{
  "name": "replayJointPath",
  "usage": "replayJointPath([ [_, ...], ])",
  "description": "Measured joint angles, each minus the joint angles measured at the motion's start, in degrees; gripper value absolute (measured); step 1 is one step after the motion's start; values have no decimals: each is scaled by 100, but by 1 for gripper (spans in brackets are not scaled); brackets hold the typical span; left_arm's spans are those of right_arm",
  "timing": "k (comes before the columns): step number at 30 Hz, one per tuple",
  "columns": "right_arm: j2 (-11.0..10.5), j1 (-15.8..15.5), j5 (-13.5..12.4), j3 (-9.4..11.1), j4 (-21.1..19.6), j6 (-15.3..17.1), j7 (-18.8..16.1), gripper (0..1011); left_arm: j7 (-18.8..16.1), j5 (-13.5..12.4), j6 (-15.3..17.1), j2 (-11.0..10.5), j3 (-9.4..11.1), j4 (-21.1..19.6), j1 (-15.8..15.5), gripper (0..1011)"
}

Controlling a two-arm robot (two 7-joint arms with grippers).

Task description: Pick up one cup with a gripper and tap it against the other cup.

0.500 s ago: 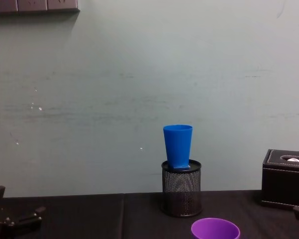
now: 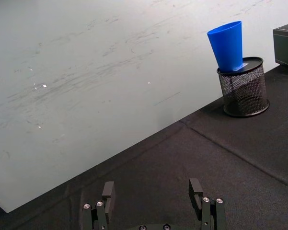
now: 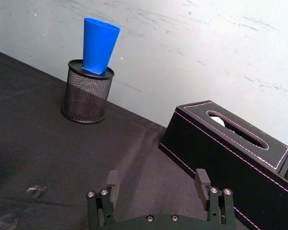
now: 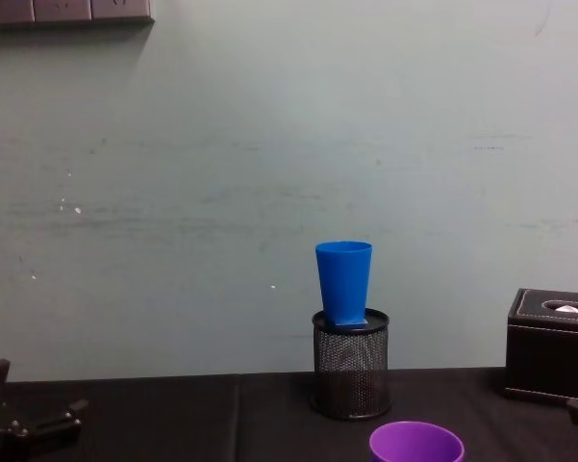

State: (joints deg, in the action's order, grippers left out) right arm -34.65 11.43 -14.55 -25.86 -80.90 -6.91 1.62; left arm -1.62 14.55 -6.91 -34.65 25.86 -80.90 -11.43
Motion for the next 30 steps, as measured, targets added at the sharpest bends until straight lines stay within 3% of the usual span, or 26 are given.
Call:
replayJointPath([
  [30,0,0,0,0,0,0,0,1000,0,0,0,0,0,0,0,1011],
])
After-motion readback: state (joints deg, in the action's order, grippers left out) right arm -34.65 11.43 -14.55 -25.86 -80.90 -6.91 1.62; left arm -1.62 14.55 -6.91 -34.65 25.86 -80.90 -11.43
